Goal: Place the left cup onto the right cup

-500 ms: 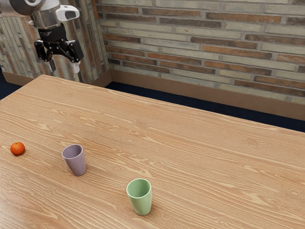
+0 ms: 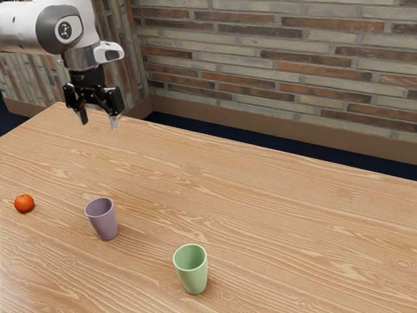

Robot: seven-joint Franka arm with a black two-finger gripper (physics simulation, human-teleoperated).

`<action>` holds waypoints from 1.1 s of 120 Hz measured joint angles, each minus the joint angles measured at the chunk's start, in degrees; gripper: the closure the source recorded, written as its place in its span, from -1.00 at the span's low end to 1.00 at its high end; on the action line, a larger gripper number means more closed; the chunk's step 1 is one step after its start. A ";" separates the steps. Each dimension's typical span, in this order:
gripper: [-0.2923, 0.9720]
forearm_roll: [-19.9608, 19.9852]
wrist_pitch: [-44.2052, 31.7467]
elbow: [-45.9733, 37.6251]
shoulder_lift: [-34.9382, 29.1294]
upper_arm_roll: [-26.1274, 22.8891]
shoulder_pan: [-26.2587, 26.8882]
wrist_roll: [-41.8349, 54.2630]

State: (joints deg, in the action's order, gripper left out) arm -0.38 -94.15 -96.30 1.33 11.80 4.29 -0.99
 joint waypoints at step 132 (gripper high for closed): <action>-0.50 0.26 -21.91 -25.78 -2.59 -2.01 1.00 5.23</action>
State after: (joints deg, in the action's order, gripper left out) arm -0.12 -116.06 -122.08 -1.26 9.79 5.29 4.25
